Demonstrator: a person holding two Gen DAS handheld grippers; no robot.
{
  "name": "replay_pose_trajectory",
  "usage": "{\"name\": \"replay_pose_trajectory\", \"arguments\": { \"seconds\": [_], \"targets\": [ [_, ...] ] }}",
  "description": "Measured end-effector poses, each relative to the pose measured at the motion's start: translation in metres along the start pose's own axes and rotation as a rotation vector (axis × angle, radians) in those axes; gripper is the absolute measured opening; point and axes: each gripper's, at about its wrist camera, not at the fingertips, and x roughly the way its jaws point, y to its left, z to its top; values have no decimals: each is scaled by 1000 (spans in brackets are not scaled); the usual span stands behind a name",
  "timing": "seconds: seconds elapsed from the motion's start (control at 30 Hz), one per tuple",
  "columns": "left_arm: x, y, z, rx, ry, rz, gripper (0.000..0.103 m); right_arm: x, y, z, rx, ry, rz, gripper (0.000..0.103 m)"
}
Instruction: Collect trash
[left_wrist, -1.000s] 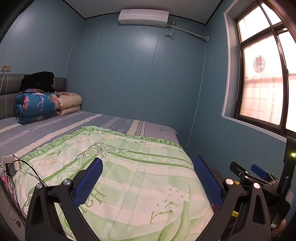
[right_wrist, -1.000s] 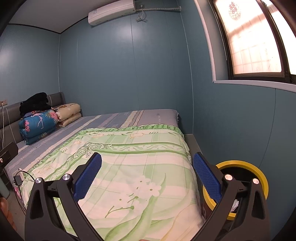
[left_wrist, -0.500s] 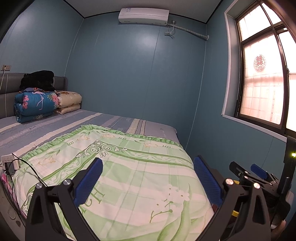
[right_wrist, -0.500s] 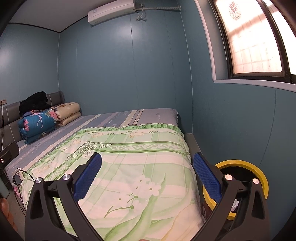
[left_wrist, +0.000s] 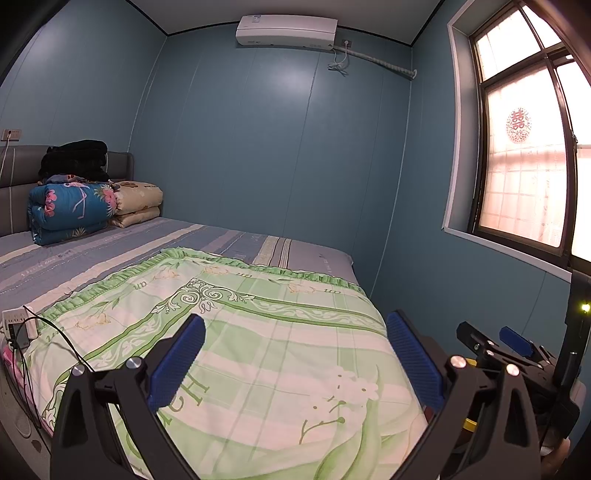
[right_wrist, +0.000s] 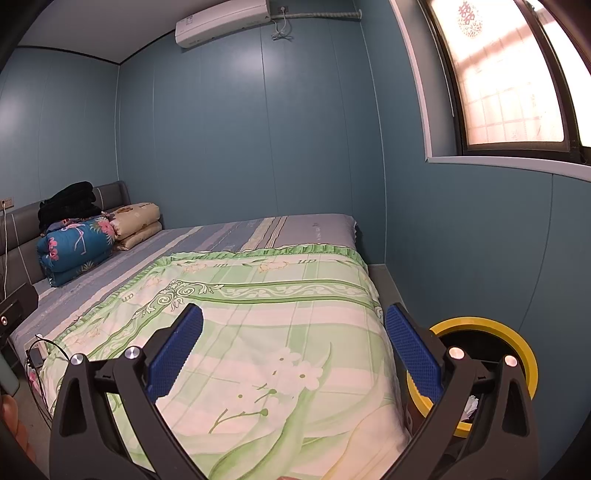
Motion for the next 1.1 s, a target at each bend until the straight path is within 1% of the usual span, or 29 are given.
{"name": "replay_pose_trajectory", "arguments": {
  "seconds": [0.53,1.1],
  "targets": [
    [5,0,-3,9,13,-8,95,6,-1,-3,5,10,-1,95],
    [12,0,-6,-7,39,-24,95,8,-2,-5,16,19,-1,95]
  ]
}}
